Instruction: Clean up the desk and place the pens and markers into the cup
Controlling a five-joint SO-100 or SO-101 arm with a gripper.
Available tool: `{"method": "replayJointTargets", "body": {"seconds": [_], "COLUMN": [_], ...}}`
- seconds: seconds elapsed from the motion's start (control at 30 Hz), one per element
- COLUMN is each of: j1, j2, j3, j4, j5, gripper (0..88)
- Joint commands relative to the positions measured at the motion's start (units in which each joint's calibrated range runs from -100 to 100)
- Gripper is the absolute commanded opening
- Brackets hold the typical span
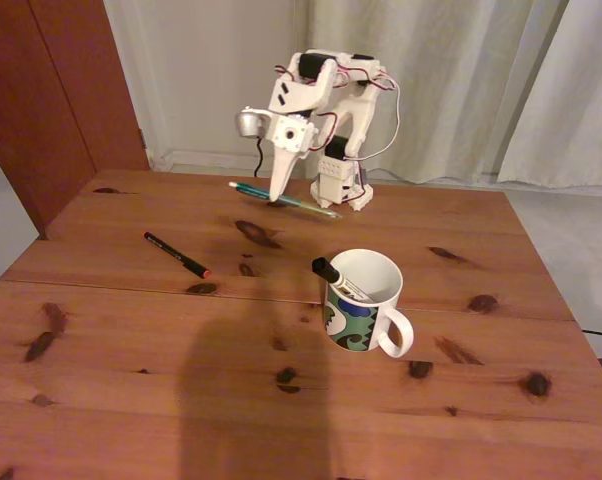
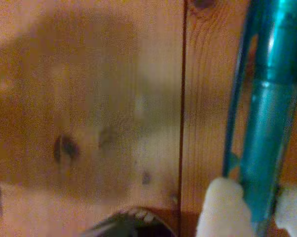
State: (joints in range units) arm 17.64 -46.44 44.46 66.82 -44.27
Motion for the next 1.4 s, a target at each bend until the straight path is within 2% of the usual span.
{"method": "replayJointTargets", "body": {"seconds": [0.0, 0.2, 0.4, 0.57, 0.77, 1.2, 1.37], "j1": [-1.92, -4.89, -7.63, -8.19, -9.96, -10.12, -10.52], "j2": [-5.48, -8.88, -9.04, -9.04, -9.04, -8.21, -5.40], "j3": [0.27, -0.09, 0.09, 0.99, 2.88, -4.33, -9.47], "j4": [-0.80, -0.88, -1.23, -9.06, -12.41, -12.41, -12.50], "j5": [0.27, 1.58, 8.91, 17.77, 18.76, 29.34, 29.97], "gripper": [1.1, 1.0, 1.1, 1.1, 1.2, 1.2, 1.2]}}
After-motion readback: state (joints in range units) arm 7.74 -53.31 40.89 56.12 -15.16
